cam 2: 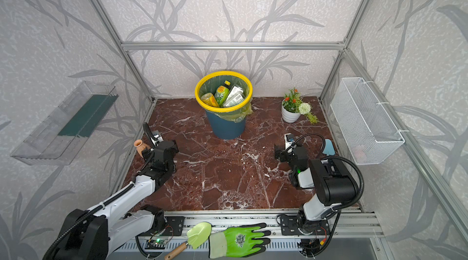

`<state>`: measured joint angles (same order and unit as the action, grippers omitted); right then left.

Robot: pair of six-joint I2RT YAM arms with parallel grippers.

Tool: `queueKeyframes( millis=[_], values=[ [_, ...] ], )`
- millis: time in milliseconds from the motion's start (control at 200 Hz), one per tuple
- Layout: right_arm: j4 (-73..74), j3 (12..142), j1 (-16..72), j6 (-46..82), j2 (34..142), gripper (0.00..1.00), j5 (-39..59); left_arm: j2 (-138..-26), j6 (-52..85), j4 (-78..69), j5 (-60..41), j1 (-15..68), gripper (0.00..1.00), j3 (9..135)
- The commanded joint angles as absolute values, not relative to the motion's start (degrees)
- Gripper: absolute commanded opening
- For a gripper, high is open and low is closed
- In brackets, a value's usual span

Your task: Throw the plastic bottles in the bin

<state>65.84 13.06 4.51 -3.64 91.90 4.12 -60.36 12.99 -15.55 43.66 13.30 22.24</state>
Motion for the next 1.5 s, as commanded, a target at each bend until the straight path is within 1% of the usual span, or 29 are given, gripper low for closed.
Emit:
queueKeyframes(
  millis=[0,45,130,225,450,645,775,865,1000,1055,1494],
  values=[
    [65.86,16.48,4.74,-4.61,91.40,0.99,2.72,-61.28,13.10,-25.27,41.44,11.52,0.99,19.06],
    [59.89,18.98,4.72,-4.66,90.52,0.99,2.73,-61.88,12.50,-28.48,40.14,10.86,0.99,17.70],
    [54.83,21.62,4.66,-4.70,90.45,0.99,3.23,-63.28,11.54,-34.58,39.38,9.71,0.99,15.76],
    [55.34,21.61,4.66,-4.64,90.60,0.99,3.09,-64.51,10.15,-38.08,37.51,8.63,0.99,14.94],
    [55.80,21.46,4.66,-4.61,90.73,0.99,3.16,-69.45,4.74,-43.88,29.49,7.24,0.99,15.87],
    [55.91,21.53,4.66,-4.70,90.78,0.99,3.11,-77.85,0.92,-48.45,24.40,6.31,0.99,18.36],
    [55.89,21.49,4.68,-4.68,90.79,0.99,3.08,-83.79,2.32,-51.90,21.14,4.17,0.99,19.01],
    [55.83,21.52,4.68,-4.66,90.77,0.99,3.14,-87.27,2.36,-57.03,16.35,2.40,0.99,18.07],
    [55.82,21.51,4.66,-4.67,90.72,0.99,3.08,-86.90,2.80,-49.47,9.97,0.15,0.99,21.58],
    [55.81,21.53,4.66,-4.66,90.78,0.99,3.08,-86.96,3.41,-44.13,7.98,-0.82,0.99,24.06],
    [55.93,21.45,4.66,-4.68,90.78,0.99,3.08,-87.01,3.32,-44.43,7.82,-1.05,0.99,24.01]
  ],
)
